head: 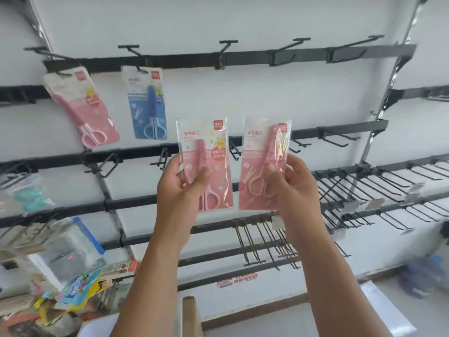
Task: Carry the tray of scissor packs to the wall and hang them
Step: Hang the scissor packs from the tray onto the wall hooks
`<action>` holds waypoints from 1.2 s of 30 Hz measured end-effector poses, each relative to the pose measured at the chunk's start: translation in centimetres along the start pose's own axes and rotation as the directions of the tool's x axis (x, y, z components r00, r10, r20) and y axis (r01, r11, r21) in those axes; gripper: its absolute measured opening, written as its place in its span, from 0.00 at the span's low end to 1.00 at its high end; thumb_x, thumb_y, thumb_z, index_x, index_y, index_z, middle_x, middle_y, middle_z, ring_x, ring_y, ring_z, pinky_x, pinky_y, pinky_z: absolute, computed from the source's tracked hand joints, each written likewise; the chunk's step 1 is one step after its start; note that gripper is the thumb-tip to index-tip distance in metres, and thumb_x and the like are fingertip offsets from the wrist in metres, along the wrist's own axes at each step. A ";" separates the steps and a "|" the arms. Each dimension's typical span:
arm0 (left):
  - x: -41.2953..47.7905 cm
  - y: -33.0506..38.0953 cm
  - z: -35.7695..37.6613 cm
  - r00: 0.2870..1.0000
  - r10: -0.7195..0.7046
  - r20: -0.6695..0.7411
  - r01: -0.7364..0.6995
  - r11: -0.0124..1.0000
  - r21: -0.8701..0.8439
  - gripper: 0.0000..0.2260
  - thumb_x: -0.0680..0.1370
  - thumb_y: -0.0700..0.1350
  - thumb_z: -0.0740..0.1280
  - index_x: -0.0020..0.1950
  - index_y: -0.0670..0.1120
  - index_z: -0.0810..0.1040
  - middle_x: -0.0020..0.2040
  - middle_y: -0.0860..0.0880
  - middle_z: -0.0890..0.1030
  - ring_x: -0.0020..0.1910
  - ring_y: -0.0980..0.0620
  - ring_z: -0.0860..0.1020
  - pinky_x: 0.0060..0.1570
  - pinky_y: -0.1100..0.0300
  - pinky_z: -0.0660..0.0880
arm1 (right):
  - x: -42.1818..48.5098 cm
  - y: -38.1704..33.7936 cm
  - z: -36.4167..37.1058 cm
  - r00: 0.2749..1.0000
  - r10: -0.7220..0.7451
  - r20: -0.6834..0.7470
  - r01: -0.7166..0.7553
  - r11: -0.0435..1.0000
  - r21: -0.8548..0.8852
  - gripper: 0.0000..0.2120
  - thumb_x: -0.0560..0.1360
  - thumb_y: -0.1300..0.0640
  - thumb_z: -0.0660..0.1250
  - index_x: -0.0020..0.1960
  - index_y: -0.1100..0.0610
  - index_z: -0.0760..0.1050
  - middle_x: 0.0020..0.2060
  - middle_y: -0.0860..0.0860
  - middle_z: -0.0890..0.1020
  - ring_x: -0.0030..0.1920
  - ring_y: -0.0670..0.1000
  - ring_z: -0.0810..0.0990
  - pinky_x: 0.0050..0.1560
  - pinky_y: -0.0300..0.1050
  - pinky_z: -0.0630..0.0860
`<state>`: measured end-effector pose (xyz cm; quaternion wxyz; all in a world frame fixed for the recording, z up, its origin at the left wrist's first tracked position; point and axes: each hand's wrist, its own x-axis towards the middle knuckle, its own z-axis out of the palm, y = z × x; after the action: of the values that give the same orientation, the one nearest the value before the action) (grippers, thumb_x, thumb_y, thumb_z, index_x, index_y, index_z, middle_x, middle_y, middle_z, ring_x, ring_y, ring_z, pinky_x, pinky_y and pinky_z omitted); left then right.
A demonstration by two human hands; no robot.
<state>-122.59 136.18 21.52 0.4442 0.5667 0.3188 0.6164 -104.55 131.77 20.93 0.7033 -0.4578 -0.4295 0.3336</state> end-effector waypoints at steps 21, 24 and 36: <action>13.1 1.1 9.0 0.937 0.341 -0.082 -0.325 0.932 0.164 0.28 0.79 0.45 0.69 0.76 0.55 0.62 0.60 0.52 0.82 0.50 0.65 0.84 0.44 0.72 0.76 | 16.1 -2.5 -1.5 0.985 -0.146 0.091 0.139 0.987 0.084 0.12 0.81 0.59 0.66 0.62 0.48 0.73 0.41 0.47 0.88 0.41 0.48 0.88 0.40 0.44 0.82; 13.8 0.6 9.7 0.931 0.344 -0.120 -0.317 0.928 0.195 0.28 0.79 0.45 0.70 0.76 0.56 0.63 0.64 0.51 0.81 0.54 0.63 0.83 0.46 0.72 0.76 | 16.9 -2.8 -2.1 0.980 -0.165 0.110 0.153 0.983 0.105 0.16 0.81 0.59 0.66 0.65 0.45 0.69 0.42 0.48 0.88 0.40 0.47 0.87 0.37 0.41 0.80; 15.0 -1.0 10.7 0.938 0.249 -0.241 -0.192 0.952 0.238 0.24 0.79 0.44 0.70 0.70 0.65 0.69 0.59 0.56 0.82 0.51 0.60 0.84 0.42 0.69 0.78 | 19.2 -3.4 -3.5 0.968 -0.239 0.081 0.228 0.966 0.122 0.22 0.81 0.58 0.66 0.67 0.37 0.66 0.42 0.49 0.85 0.43 0.52 0.87 0.39 0.47 0.84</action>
<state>-111.38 149.08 28.53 0.2620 0.5542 0.3737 0.6962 -93.25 145.81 29.08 0.7411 -0.3477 -0.4939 0.2933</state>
